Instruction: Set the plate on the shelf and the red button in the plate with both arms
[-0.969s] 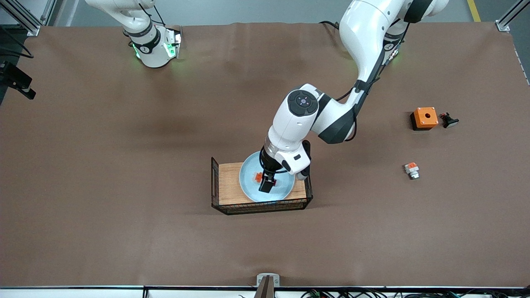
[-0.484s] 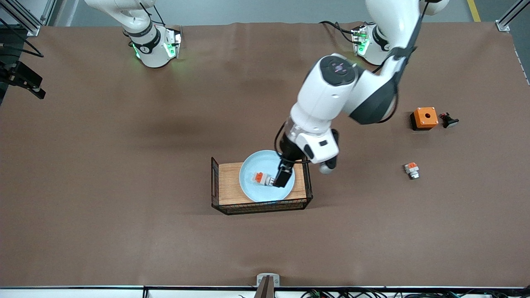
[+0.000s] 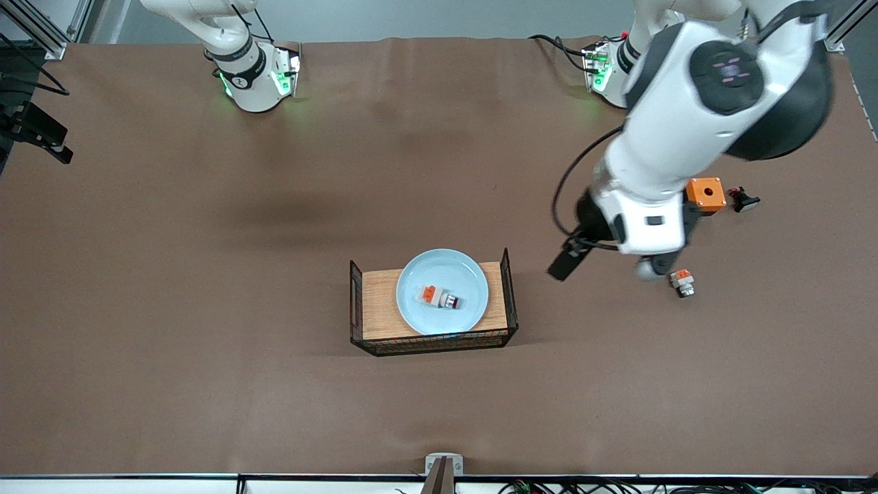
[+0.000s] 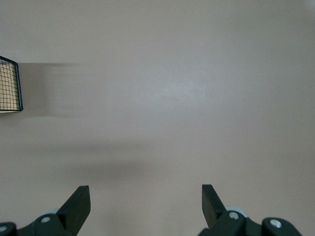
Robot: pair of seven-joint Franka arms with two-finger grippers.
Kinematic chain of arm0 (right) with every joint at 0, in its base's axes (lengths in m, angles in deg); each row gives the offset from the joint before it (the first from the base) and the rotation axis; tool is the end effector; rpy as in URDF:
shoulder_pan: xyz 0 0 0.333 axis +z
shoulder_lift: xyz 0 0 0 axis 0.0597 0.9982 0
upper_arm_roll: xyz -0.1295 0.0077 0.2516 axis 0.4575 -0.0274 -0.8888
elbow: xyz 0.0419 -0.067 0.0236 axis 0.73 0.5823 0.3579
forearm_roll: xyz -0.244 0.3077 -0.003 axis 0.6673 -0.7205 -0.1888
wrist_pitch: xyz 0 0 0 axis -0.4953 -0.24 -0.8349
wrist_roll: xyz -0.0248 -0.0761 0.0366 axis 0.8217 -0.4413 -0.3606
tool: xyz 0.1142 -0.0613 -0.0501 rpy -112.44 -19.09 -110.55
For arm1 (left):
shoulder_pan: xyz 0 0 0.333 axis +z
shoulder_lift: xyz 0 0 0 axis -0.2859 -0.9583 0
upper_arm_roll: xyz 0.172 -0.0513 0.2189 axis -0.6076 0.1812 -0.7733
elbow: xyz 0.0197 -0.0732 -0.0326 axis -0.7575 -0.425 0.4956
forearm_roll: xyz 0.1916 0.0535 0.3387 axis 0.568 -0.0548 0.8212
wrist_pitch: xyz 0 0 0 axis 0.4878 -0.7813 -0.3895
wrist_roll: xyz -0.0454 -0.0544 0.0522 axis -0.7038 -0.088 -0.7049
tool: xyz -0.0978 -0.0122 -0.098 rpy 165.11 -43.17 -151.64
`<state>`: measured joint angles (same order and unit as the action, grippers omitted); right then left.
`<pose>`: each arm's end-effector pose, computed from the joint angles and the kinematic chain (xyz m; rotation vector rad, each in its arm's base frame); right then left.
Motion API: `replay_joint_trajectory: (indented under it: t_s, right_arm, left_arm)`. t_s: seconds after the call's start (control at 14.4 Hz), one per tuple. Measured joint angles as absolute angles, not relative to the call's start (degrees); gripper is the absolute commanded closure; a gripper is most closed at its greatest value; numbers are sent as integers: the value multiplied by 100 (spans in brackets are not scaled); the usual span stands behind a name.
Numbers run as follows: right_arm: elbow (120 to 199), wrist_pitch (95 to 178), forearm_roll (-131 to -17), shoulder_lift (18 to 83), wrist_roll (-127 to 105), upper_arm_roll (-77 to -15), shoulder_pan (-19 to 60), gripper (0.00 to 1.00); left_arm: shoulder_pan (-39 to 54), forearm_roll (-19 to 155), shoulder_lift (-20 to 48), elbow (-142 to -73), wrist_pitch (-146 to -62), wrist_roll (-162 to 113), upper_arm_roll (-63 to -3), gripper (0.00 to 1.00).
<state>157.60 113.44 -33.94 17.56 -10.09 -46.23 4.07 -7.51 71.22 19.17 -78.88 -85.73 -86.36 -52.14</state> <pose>0.5113 -0.0500 0.5949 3.0961 -0.0075 0.1339 0.6068 -0.2767 0.5211 2.7487 1.1495 0.0460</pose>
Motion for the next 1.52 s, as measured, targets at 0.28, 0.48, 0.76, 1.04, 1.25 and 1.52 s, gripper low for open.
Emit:
replay_joint_trajectory:
  t_s: [0.28,0.48,0.76,1.04,1.25,1.52]
  right_arm:
    - [15759,11362,-3394,1755,-1009,-4627,410,0]
    - [15758,11368,-3394,1756,-1009,-4629,412,0]
    - [15757,11398,-3394,1756,-1009,-4633,413,0]
    - [15756,11393,-3394,1756,-1009,-4636,413,0]
    - [15756,11393,-3394,1756,-1009,-4636,413,0]
    - [15754,11400,-3394,1756,-1009,-4636,413,0]
  left_arm:
    - [90,6914,2301,-7949,-7630,-6683,-5214,1]
    - [684,6877,2476,-7994,-7081,-5281,-5216,1]
    - [1206,6875,2720,-8307,-6938,-3990,-5222,1]
    - [1503,6918,2976,-8699,-6999,-3575,-5228,1]
    - [1487,6993,3299,-9263,-7443,-3575,-5195,1]
    - [1481,7001,3815,-9998,-7977,-3543,-5170,1]
